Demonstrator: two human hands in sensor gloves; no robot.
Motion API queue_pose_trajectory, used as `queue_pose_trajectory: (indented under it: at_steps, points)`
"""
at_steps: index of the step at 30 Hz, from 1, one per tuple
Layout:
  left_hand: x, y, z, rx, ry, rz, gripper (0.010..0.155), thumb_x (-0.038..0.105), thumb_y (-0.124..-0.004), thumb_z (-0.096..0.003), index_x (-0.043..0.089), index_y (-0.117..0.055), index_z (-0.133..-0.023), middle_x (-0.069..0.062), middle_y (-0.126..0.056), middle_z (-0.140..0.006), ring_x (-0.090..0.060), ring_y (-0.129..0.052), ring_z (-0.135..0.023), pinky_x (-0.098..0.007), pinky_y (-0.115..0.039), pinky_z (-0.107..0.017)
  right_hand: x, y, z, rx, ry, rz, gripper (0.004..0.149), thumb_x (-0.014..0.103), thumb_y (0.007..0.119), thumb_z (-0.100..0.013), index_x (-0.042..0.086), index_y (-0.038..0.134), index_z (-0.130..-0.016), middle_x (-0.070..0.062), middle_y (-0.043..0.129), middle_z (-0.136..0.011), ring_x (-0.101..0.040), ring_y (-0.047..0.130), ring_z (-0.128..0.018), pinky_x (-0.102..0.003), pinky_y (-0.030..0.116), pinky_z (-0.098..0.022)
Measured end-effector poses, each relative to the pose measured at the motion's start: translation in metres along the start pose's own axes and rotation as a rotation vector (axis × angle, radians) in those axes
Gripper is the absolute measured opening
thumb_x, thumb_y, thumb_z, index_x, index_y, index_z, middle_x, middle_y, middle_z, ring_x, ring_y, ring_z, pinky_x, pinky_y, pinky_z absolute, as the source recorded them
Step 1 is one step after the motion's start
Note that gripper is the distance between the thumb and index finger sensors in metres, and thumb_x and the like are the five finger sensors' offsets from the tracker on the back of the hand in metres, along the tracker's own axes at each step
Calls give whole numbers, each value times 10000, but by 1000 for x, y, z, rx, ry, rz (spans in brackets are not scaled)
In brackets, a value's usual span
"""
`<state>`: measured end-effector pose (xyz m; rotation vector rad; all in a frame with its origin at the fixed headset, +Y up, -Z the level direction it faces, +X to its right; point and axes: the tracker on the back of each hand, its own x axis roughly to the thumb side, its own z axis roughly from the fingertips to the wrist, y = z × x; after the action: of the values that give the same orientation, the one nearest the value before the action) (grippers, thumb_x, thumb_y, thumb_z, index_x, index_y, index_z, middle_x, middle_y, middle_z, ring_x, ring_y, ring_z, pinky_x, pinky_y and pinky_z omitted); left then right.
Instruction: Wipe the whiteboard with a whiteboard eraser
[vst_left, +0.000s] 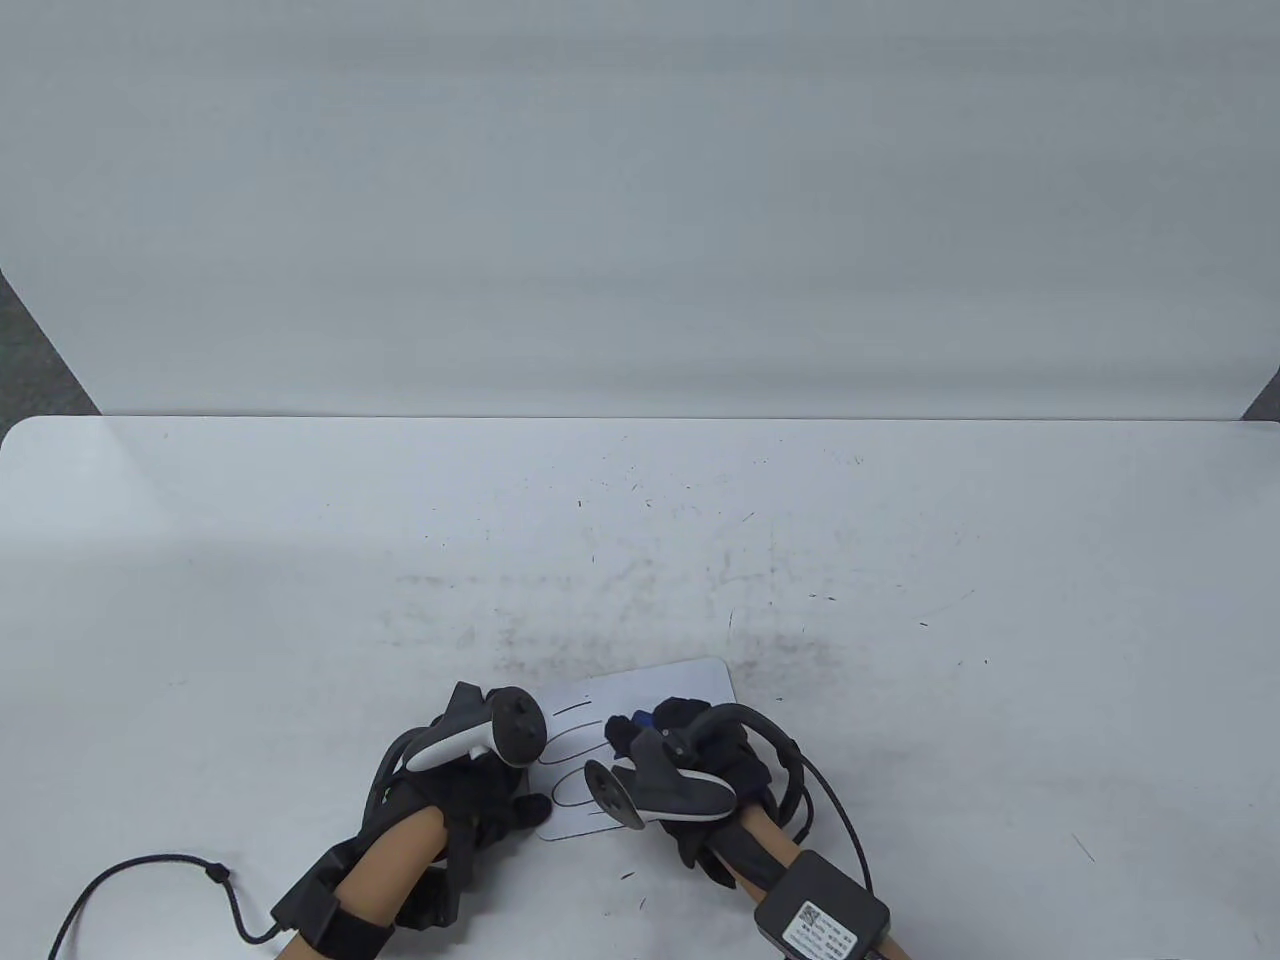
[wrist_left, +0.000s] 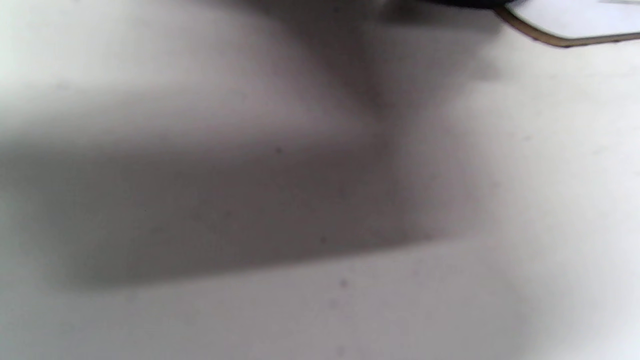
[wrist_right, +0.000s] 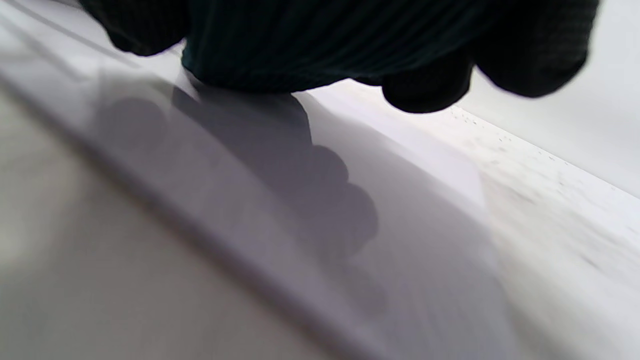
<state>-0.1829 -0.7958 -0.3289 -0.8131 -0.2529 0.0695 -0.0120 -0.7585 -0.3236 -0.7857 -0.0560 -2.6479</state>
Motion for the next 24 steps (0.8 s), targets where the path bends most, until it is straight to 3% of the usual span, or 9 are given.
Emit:
queue_pose_trajectory:
  at_steps: [5, 9, 17, 24]
  points:
    - [0, 0, 0, -9, 0, 1, 941, 508, -536, -420, 194, 192, -926, -128, 279, -972, -474, 245, -901, -649, 28, -666, 2, -8, -47, -19, 11, -6, 637, 488, 700, -342, 356, 489, -928, -233, 730, -868, -400, 863, -593, -477, 819, -325]
    - [1, 0, 0, -12, -8, 16, 942, 502, -543, -422, 194, 191, -925, -127, 282, -970, -474, 251, -897, -650, 34, -662, 5, -12, -60, -16, 0, -1, 637, 489, 702, -341, 352, 497, -928, -235, 734, -864, -401, 866, -589, -476, 821, -321]
    - [2, 0, 0, -3, 1, -8, 942, 499, -543, -419, 178, 178, -933, -145, 264, -979, -492, 227, -907, -663, 9, -670, 10, -10, -36, -11, -14, -17, 637, 493, 702, -344, 351, 493, -929, -236, 727, -867, -394, 866, -590, -465, 825, -321]
    - [1, 0, 0, 3, 1, -1, 942, 505, -542, -418, 187, 181, -933, -134, 266, -981, -481, 232, -909, -655, 16, -670, 21, -4, 20, -10, -48, -22, 647, 495, 702, -342, 342, 487, -933, -239, 724, -865, -395, 861, -591, -465, 823, -321]
